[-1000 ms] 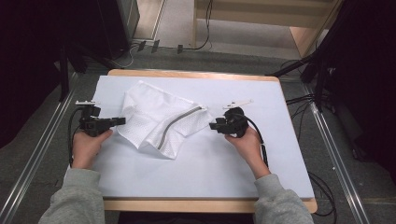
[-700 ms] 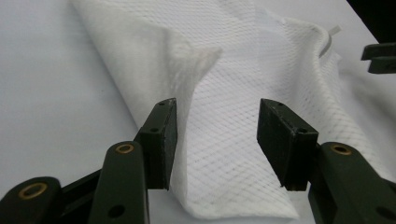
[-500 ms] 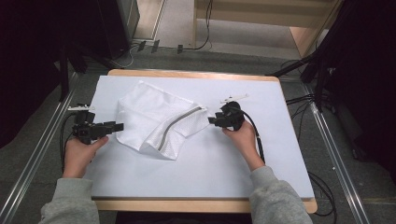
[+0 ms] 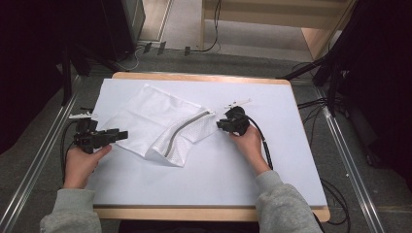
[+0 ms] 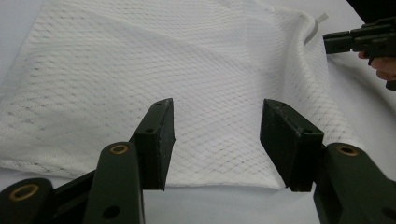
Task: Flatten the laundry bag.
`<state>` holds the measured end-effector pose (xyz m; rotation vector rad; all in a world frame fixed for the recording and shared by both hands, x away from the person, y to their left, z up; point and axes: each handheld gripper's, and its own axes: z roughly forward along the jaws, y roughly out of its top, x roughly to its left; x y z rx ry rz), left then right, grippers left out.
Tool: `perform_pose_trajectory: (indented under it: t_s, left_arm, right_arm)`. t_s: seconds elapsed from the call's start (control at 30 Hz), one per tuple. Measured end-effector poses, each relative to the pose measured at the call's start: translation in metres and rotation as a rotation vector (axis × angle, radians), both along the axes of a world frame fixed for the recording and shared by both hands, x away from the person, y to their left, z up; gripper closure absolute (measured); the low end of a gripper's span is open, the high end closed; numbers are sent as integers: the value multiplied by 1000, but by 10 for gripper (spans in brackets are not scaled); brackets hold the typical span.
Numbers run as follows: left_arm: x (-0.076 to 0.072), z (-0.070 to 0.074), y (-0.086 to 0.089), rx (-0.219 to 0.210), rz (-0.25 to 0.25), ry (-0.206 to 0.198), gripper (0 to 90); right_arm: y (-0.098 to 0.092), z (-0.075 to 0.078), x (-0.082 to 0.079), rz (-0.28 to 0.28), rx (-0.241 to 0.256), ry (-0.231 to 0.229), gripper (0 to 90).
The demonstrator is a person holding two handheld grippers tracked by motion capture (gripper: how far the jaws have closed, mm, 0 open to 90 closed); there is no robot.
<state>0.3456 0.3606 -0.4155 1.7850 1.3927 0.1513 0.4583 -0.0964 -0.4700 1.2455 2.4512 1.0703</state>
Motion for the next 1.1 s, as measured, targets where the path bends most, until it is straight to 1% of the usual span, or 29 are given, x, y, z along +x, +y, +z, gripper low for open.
perform_pose_trajectory:
  t_s: [0.1,0.13,0.17,0.27,0.33,0.43,0.53,0.6,0.63,0.7,0.77,0.8,0.87,0.9,0.93,1.0,1.1]
  left_arm:
    - [1,0,-1,1,-4,-1,454]
    - [2,0,-1,2,-4,-1,454]
    - [2,0,-2,0,-4,-1,453]
    - [5,0,-3,-2,-8,-2,453]
    - [7,-1,-5,-4,-15,1,454]
    - [11,-1,-9,6,-29,4,454]
    - [15,-1,-13,3,-41,3,454]
    - [19,-2,-15,3,-48,3,454]
    - [20,-2,-16,4,-52,4,454]
    - [23,-2,-20,0,-57,1,453]
    - [26,-2,-23,5,-69,2,453]
    - [28,-2,-25,5,-73,2,452]
    - [32,-3,-29,8,-88,4,451]
    - [34,-3,-31,8,-91,5,451]
    - [36,-3,-33,10,-98,5,451]
    - [39,-4,-38,13,-107,5,451]
    - [43,-4,-45,17,-121,4,450]
  right_arm:
    - [-1,0,0,4,5,16,892]
    - [-2,0,0,5,9,21,896]
    - [-2,2,-1,10,-3,29,899]
    - [-4,3,-3,11,-17,38,900]
    - [-8,5,-5,15,-24,44,900]
    - [-18,8,-11,4,3,61,900]
    - [-28,11,-21,-1,4,70,900]
    - [-34,12,-28,4,-9,58,900]
    - [-39,12,-32,2,-9,62,900]
    - [-46,12,-37,-6,-5,69,900]
    - [-53,13,-44,-12,10,81,899]
    - [-56,14,-49,-13,13,84,899]
    - [-63,17,-60,-11,14,76,899]
    - [-70,17,-69,-13,28,77,899]
    - [-70,17,-69,-13,28,77,899]
    - [-77,17,-78,-18,43,88,898]
    - [-84,17,-90,-18,36,93,897]
